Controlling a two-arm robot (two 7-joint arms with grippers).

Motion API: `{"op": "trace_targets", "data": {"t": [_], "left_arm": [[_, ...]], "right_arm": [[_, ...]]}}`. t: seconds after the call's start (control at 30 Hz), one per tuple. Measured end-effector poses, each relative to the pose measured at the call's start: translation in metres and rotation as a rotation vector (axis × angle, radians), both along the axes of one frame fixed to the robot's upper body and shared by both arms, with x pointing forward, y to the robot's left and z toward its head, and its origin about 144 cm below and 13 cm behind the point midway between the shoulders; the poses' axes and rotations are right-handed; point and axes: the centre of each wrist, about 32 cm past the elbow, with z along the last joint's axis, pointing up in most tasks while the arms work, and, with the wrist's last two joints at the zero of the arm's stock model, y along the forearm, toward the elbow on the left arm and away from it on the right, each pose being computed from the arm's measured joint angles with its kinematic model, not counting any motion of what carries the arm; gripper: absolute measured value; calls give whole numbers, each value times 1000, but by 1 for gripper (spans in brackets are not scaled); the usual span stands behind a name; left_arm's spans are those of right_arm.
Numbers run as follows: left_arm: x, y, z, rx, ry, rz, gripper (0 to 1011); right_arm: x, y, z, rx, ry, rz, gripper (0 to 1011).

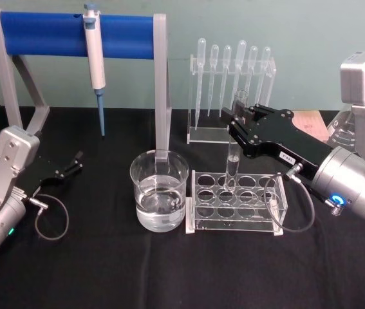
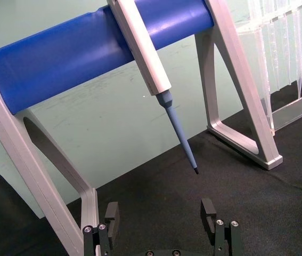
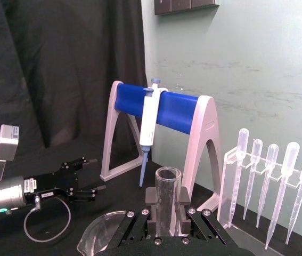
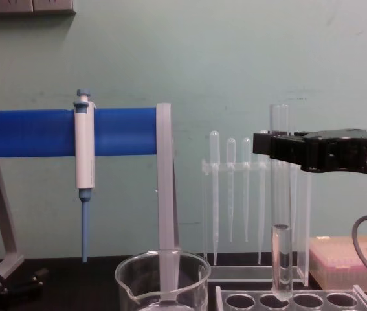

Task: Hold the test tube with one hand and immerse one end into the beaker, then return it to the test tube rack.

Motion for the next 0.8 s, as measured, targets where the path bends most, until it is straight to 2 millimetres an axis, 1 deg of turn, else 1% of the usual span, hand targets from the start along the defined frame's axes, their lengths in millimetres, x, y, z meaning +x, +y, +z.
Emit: {"op": "trace_targets", "data": {"t": [0.8], "left_arm": [[0, 0, 0, 0, 0, 0, 1000]], "right_arm": [[0, 0, 0, 0, 0, 0, 227]]}}
